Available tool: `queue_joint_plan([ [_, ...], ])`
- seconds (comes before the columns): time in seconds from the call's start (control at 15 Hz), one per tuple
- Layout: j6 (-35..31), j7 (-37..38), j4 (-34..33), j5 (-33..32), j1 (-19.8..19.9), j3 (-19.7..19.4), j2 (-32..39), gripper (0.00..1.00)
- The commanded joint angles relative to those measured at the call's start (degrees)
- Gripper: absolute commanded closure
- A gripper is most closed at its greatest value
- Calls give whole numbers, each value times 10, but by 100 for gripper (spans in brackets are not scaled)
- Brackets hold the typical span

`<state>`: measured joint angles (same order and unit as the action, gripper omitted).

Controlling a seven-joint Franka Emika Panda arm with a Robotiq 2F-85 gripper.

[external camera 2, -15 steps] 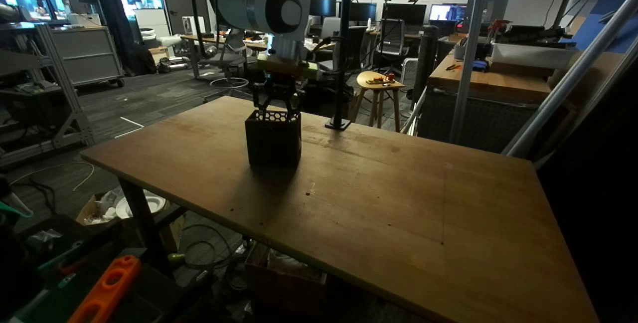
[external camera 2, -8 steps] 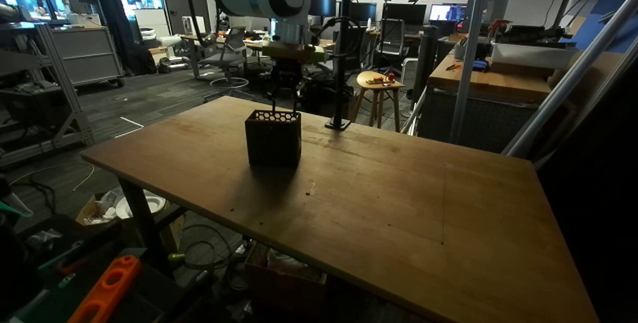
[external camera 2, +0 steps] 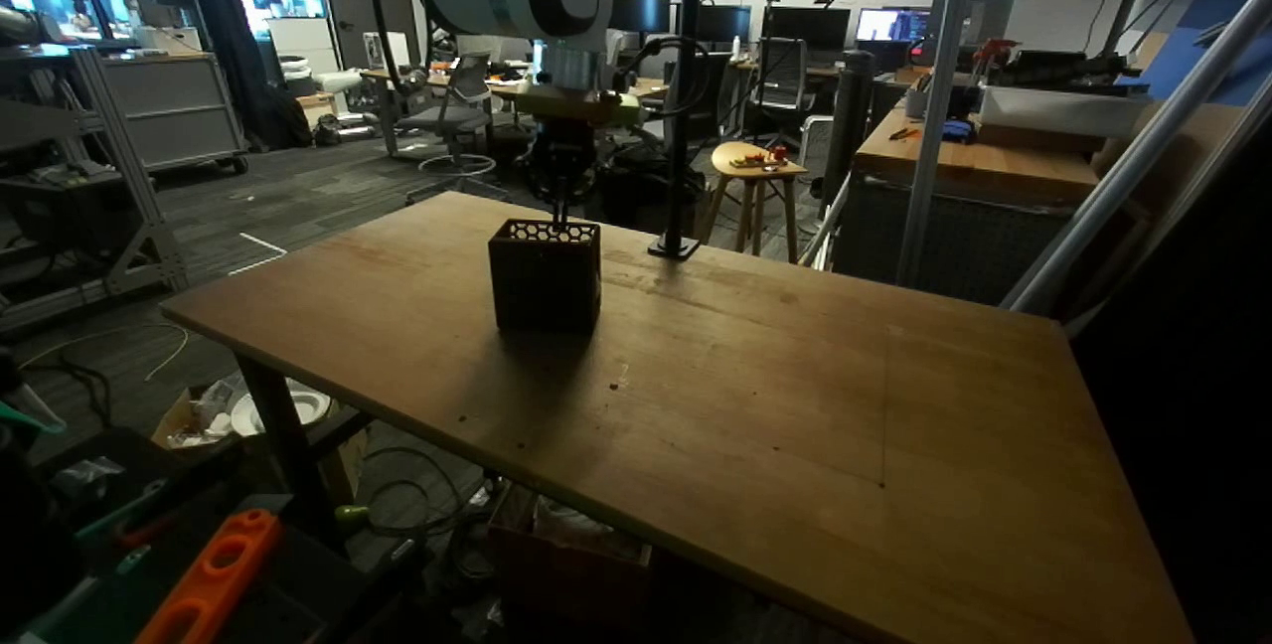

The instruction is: Put the towel in the box

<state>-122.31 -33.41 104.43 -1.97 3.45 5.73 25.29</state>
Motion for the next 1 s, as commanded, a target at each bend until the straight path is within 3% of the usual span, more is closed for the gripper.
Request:
queue_joint_plan([
  [0.0,7,0,-19,-9,-3,-4,11,88],
  [0.93,9,-5,-49,-34,2,-16,28,88],
])
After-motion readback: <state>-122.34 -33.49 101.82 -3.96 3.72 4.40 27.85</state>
